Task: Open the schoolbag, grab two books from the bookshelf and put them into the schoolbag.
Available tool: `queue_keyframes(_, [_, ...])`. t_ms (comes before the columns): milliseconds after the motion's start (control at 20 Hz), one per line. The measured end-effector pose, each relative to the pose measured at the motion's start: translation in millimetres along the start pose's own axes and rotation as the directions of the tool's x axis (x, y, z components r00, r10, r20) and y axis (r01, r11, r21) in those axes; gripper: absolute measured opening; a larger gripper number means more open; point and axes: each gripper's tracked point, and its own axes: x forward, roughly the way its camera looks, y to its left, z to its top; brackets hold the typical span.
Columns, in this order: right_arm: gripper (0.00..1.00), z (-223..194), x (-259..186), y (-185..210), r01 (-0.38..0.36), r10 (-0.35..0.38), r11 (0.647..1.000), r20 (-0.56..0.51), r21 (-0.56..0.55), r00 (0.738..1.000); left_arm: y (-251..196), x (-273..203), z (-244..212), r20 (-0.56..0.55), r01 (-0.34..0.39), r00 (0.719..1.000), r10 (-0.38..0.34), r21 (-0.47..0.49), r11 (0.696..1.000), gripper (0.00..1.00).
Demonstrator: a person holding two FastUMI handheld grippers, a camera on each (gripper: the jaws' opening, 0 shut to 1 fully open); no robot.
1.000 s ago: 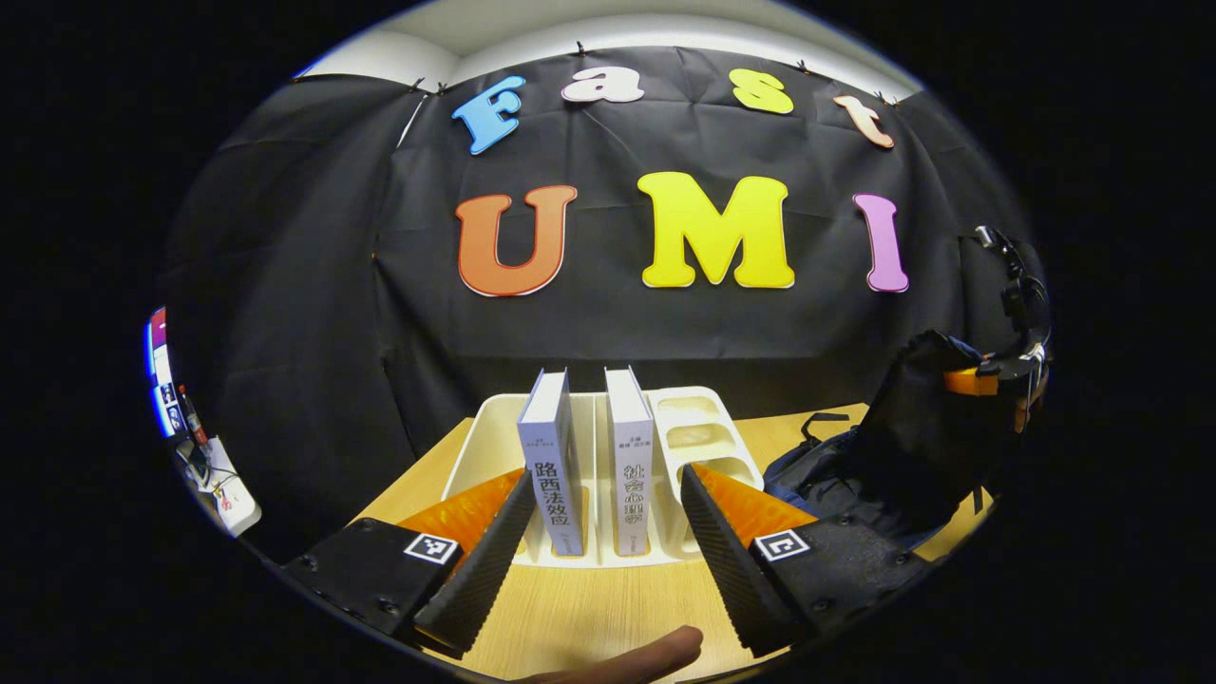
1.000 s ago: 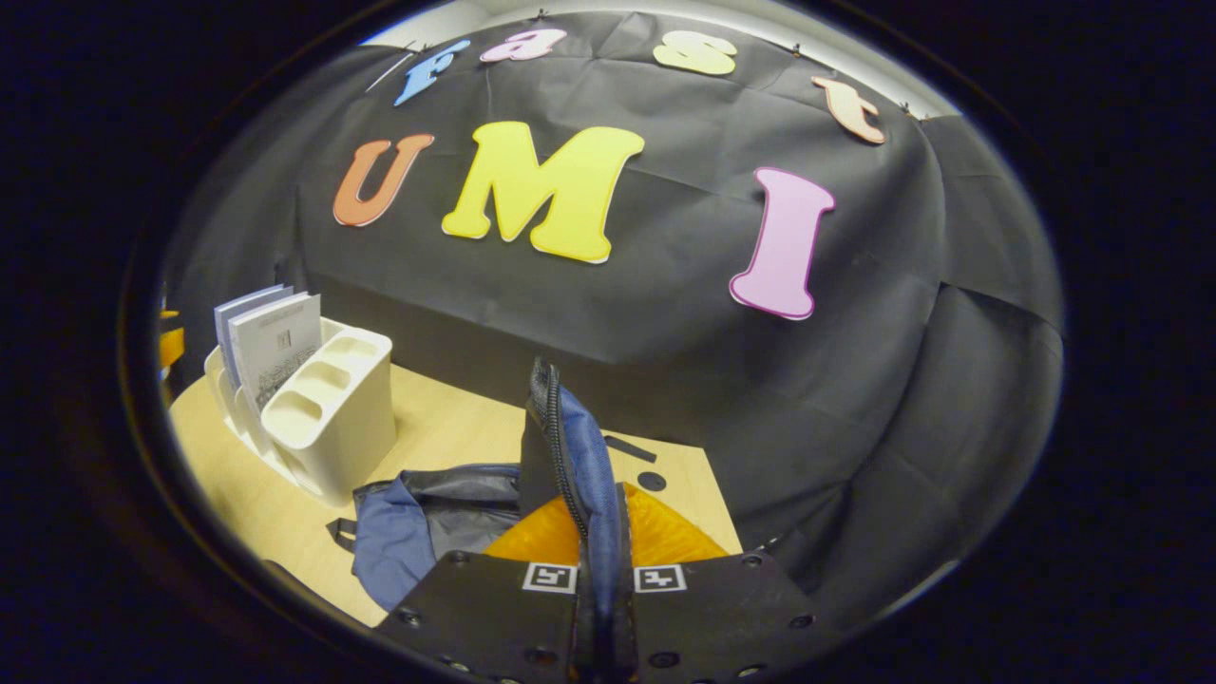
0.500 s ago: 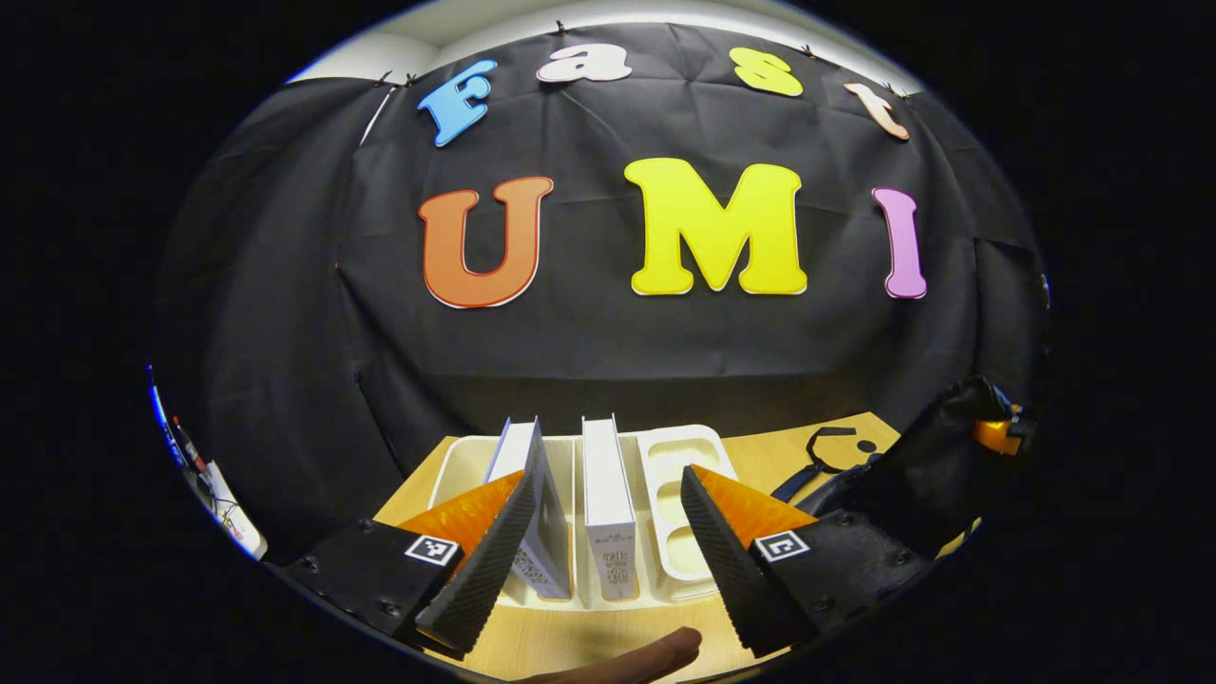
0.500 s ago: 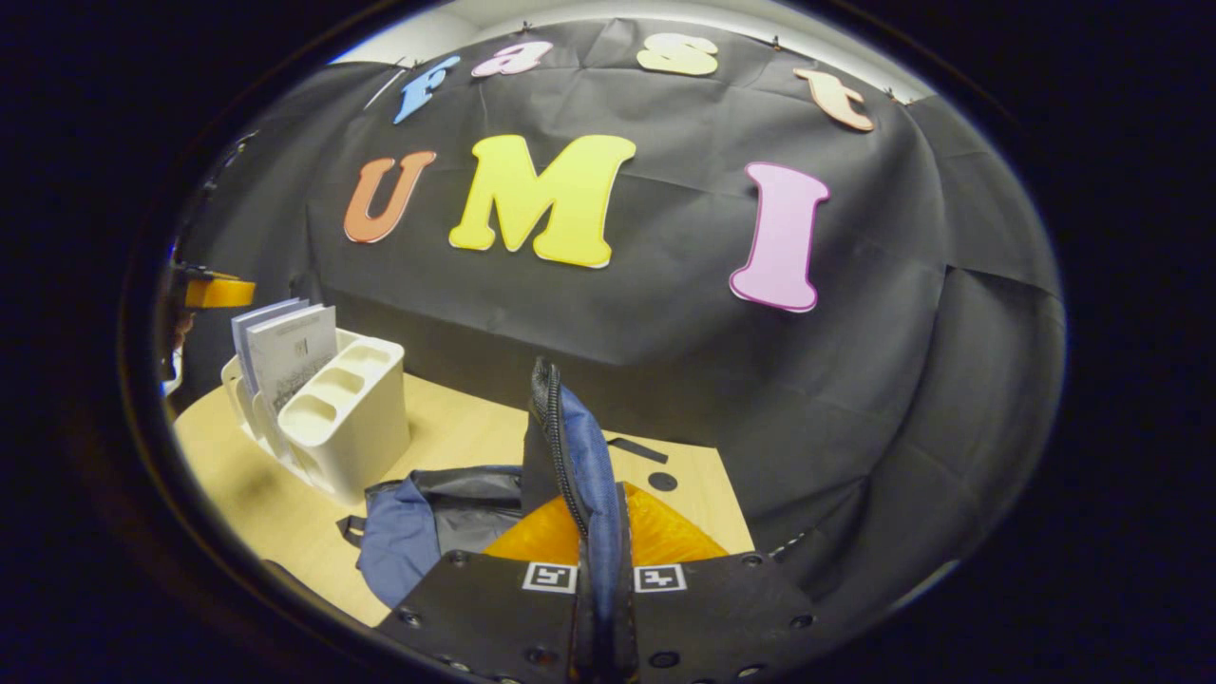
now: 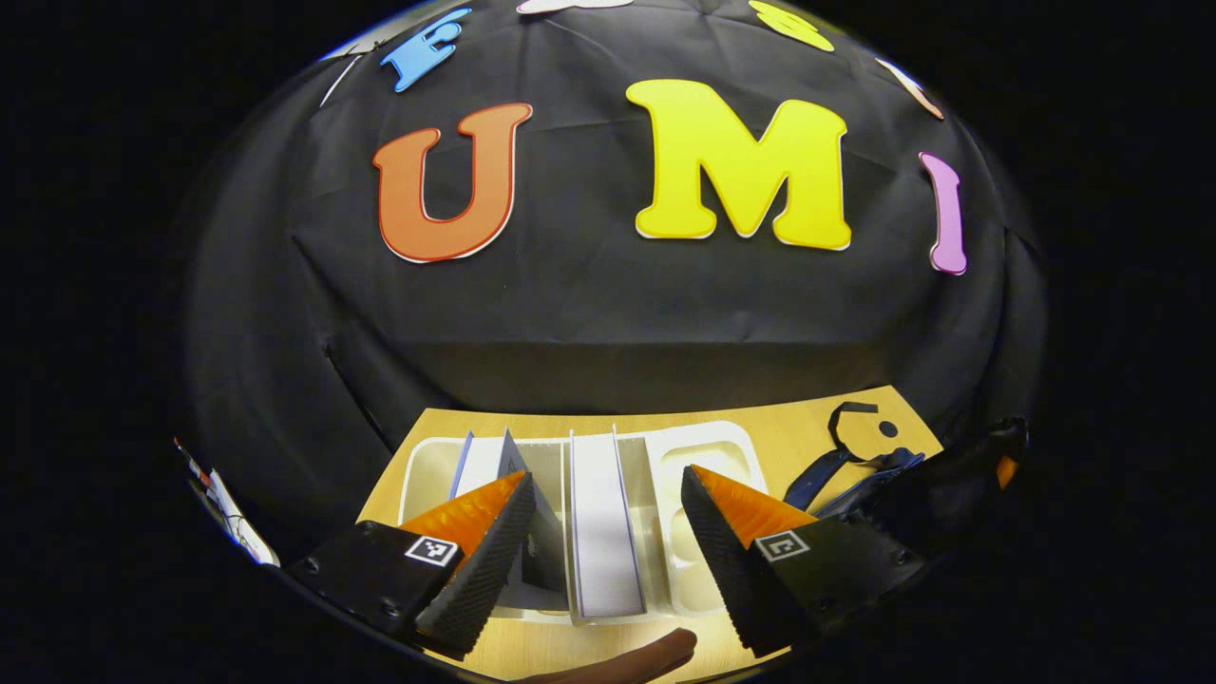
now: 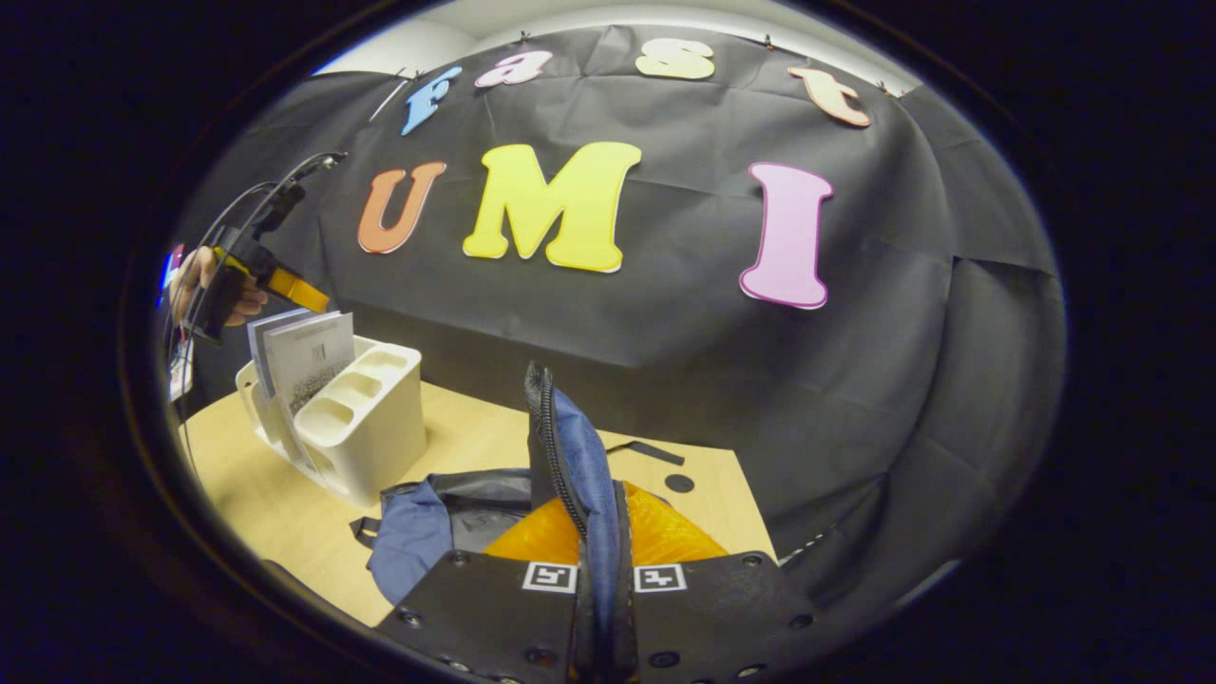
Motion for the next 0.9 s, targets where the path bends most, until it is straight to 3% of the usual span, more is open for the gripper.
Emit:
queue_keyframes(150, [0.07,-1,2,-1,-0.013,0.013,1.0,0.01,0.01,1.0,2,14,-13,-0.09,-0.02,0.996,0.023,0.027,0.999,0.97])
queue_keyframes(300, [0.07,-3,3,-3,-0.026,0.025,0.999,0.013,0.028,1.0,-7,26,-21,-0.172,0.023,0.985,-0.02,0.014,1.0,0.97])
queue_keyframes(500, [0.07,-8,2,-2,-0.029,0.029,1.0,0.017,-0.004,0.999,-8,33,-43,-0.357,-0.004,0.934,0.01,0.019,1.0,0.96])
queue_keyframes(600, [0.07,-8,1,0,-0.031,0.031,0.999,0.022,-0.02,0.999,-7,37,-56,-0.43,-0.012,0.903,0.027,0.037,0.999,0.9])
queue_keyframes(700, [0.07,-10,0,2,-0.032,0.032,0.999,0.023,-0.025,0.999,-6,40,-64,-0.475,-0.014,0.879,0.032,0.042,0.999,0.77])
queue_keyframes(800, [0.07,-12,-2,3,-0.035,0.035,0.999,0.026,-0.022,0.999,-4,46,-67,-0.487,-0.026,0.872,0.047,0.049,0.998,0.66])
queue_keyframes(900, [0.07,-15,-2,1,-0.035,0.035,0.999,0.026,-0.016,0.999,-4,47,-69,-0.494,-0.033,0.868,0.053,0.047,0.998,0.62])
